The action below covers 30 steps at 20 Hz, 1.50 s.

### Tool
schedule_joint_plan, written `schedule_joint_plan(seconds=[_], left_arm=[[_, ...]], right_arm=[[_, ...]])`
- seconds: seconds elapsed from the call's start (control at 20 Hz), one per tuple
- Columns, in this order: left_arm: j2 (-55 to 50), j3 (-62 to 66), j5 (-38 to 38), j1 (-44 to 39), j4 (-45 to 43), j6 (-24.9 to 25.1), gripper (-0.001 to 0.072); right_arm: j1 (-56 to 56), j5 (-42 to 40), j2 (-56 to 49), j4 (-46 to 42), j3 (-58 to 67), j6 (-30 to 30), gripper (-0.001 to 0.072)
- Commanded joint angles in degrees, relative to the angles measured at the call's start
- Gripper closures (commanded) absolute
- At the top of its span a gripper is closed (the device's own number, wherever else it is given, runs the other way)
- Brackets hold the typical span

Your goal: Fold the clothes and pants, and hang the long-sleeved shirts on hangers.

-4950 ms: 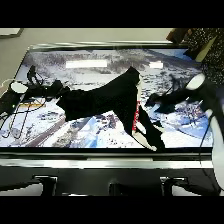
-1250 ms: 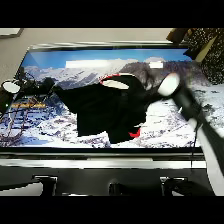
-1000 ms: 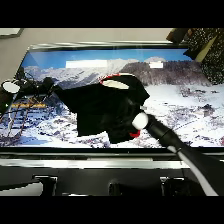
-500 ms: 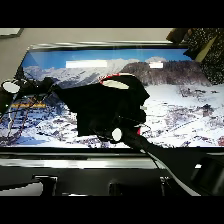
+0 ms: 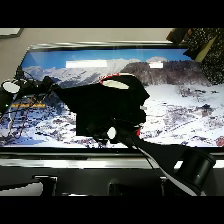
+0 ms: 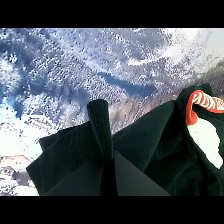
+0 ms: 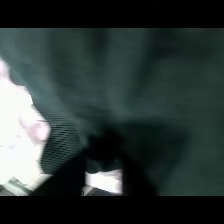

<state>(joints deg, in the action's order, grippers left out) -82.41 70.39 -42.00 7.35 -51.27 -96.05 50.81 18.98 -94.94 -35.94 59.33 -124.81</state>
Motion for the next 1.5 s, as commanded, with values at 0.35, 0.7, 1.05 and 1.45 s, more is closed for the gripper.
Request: schedule_joint_plan(seconds=[0.35, 0.7, 1.05, 1.45], left_arm=[[2.1, 2.3, -0.6, 0.2, 0.9, 0.0, 0.0668], [9.3, 21.3, -0.9, 0.2, 4.4, 0.0, 0.0668], [24.8, 34.4, 5.7, 0.2, 4.3, 0.0, 0.0668], [41.5, 34.4, 5.5, 0.2, -0.1, 0.0, 0.0668]], right_arm=[[-16.6, 8.8, 14.7, -18.3, 1.3, 0.2, 0.0669], [-34.9, 26.6, 30.4, -35.9, 30.0, 5.9, 0.0669], [-36.7, 33.4, 33.1, -42.3, 63.7, 11.1, 0.0669], [-36.7, 35.4, 46.1, -42.9, 63.6, 11.3, 0.0669]])
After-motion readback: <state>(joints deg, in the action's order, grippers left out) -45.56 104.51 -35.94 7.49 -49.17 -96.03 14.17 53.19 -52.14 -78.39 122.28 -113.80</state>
